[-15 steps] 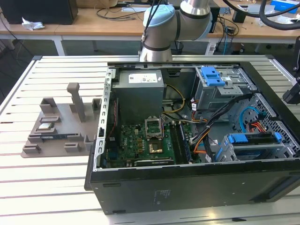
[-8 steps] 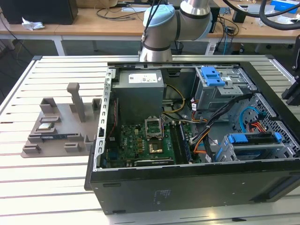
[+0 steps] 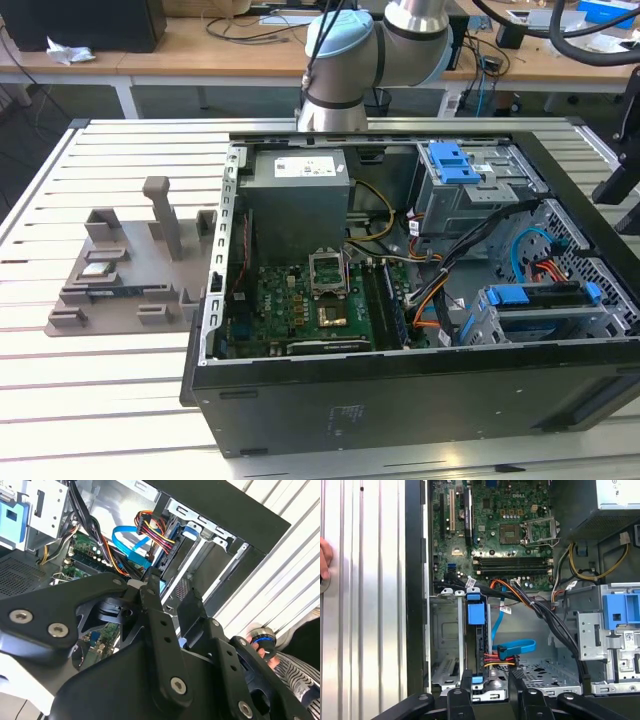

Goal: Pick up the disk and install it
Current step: 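Insert the second disk wire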

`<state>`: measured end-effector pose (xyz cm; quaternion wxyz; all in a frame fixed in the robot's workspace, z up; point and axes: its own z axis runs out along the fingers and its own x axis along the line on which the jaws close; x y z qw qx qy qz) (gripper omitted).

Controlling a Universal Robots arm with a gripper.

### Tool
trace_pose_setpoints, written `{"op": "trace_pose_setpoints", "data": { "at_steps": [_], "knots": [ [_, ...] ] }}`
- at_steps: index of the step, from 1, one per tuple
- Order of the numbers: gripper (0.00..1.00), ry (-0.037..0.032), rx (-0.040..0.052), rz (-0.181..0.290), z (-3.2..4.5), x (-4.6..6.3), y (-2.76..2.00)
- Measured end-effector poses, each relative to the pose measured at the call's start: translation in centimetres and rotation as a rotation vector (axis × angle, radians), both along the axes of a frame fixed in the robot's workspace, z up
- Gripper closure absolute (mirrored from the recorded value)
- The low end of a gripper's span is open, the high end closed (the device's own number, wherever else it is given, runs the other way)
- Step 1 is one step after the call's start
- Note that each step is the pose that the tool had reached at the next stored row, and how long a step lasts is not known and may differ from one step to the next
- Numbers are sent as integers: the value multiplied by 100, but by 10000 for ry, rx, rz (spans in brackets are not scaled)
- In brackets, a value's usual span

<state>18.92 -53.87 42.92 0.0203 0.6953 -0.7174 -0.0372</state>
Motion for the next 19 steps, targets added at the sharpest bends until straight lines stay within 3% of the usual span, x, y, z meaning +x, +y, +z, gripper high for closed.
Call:
{"op": "trace_pose_setpoints", "data": {
  "at_steps": [8,19],
  "knots": [
    [58,0,-2,-1,-29,-10,3],
    [58,0,-1,-1,-225,-35,19]
  ]
}}
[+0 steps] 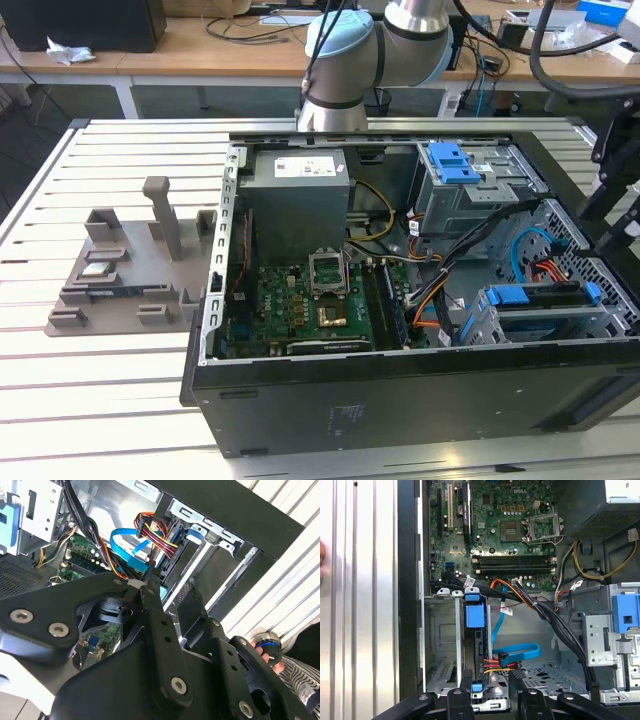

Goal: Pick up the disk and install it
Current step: 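Insert the second disk wire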

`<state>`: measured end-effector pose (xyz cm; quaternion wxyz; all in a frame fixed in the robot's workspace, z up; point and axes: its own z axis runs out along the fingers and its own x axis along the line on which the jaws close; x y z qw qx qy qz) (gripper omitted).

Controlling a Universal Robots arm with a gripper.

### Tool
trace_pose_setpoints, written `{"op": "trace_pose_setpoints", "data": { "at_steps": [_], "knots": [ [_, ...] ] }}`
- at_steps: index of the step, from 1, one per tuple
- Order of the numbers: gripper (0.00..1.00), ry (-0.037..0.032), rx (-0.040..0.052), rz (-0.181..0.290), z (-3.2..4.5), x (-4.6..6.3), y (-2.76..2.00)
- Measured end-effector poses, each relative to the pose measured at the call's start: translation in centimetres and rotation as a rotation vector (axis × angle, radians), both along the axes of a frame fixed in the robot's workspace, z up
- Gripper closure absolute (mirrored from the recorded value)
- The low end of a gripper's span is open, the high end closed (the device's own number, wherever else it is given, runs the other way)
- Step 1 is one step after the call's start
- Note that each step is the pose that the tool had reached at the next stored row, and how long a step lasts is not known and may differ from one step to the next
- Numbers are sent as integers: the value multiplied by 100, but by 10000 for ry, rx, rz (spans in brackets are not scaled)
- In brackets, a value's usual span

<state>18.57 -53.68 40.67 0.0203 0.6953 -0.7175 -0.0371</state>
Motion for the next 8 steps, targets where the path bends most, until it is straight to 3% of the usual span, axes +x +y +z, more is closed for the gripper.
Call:
{"op": "trace_pose_setpoints", "data": {
  "at_steps": [4,8],
  "knots": [
    [58,0,-1,0,-88,-44,42],
    [58,0,-2,3,-199,-66,172]
  ]
}}
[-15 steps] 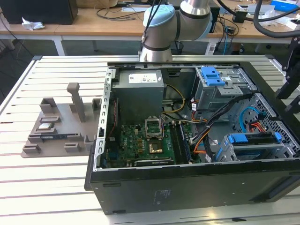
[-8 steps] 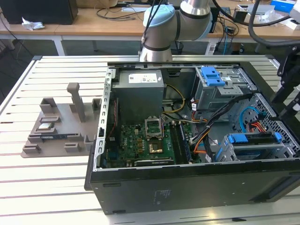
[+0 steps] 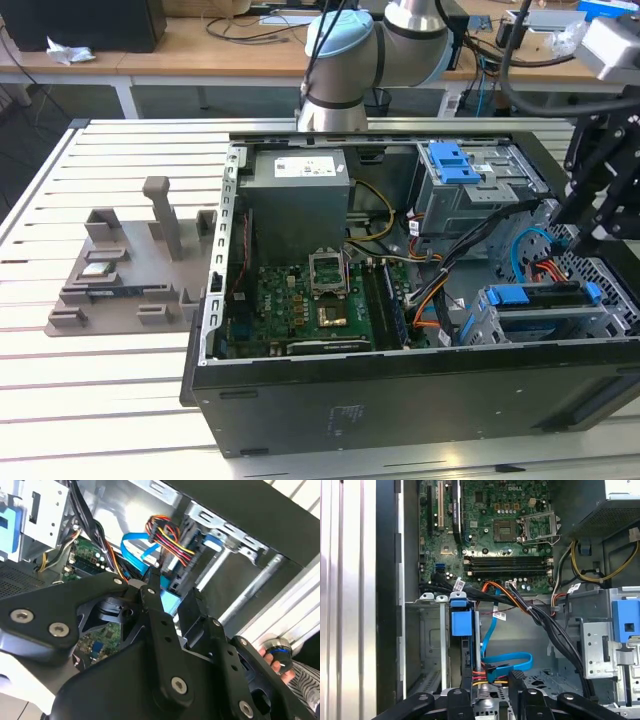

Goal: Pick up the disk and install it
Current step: 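Insert the second disk wire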

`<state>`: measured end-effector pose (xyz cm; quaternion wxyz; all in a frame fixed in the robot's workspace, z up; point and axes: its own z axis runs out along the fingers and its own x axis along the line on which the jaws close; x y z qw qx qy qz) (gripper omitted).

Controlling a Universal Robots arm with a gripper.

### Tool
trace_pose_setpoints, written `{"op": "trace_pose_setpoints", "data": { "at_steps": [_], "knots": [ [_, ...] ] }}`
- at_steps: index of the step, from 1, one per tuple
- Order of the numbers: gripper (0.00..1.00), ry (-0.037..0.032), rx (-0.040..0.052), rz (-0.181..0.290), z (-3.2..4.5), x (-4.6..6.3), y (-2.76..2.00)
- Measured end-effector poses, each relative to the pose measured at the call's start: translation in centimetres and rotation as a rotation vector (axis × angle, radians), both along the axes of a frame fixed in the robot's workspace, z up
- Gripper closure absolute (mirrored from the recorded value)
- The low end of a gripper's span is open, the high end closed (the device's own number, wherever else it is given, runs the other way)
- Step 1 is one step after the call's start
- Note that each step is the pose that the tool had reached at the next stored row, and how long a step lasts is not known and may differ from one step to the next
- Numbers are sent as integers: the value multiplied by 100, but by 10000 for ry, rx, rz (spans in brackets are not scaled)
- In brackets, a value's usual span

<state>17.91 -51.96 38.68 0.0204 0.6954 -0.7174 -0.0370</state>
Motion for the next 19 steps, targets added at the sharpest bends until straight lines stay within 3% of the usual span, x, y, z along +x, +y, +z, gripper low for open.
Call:
{"op": "trace_pose_setpoints", "data": {
  "at_steps": [6,11,12,13,14,16,19],
  "knots": [
    [58,0,1,67,-144,-2,8],
    [58,0,20,76,-161,-2,8],
    [60,1,23,76,-161,-2,8],
    [73,0,28,76,-161,-2,8],
    [78,1,30,76,-161,-2,8],
    [84,0,34,76,-161,-2,8],
    [84,1,42,76,-161,-2,8]
  ]
}}
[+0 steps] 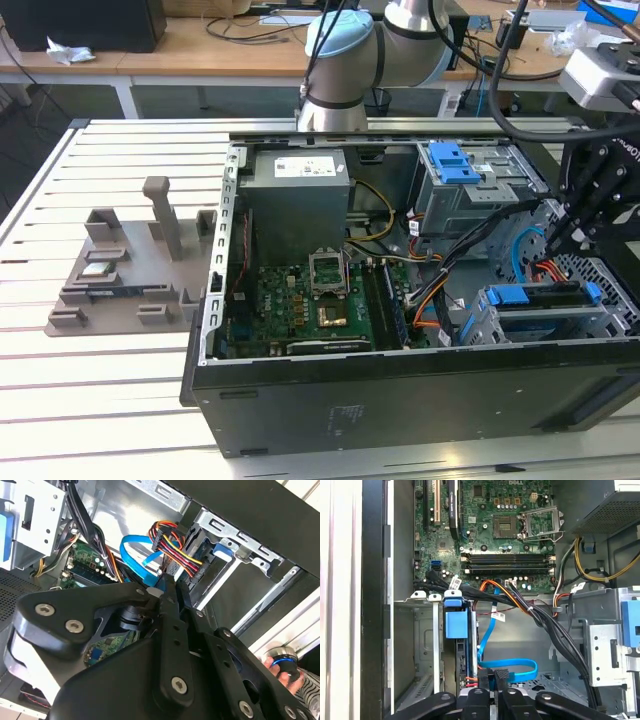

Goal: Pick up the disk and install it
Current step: 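Insert the second disk wire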

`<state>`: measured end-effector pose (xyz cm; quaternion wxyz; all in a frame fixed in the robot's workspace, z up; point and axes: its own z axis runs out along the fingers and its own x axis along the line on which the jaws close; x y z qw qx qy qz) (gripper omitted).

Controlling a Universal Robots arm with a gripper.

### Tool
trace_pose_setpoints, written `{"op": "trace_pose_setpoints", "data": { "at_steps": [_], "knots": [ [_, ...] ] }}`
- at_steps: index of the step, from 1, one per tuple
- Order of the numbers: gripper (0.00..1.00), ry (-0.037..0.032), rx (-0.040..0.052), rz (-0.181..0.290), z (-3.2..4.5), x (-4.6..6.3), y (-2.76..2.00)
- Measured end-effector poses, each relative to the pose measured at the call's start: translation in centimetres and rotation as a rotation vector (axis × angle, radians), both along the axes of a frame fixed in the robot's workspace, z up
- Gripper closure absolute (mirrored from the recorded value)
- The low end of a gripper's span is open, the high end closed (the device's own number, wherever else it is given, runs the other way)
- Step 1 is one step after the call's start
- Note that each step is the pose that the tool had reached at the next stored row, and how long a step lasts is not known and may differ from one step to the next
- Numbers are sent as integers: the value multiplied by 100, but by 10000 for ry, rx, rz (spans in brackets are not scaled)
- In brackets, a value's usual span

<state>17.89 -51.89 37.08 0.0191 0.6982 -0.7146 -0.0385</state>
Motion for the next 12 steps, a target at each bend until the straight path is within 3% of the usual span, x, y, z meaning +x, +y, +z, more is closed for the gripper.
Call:
{"op": "trace_pose_setpoints", "data": {
  "at_steps": [12],
  "knots": [
    [84,0,1,0,-50,-19,-66]
  ]
}}
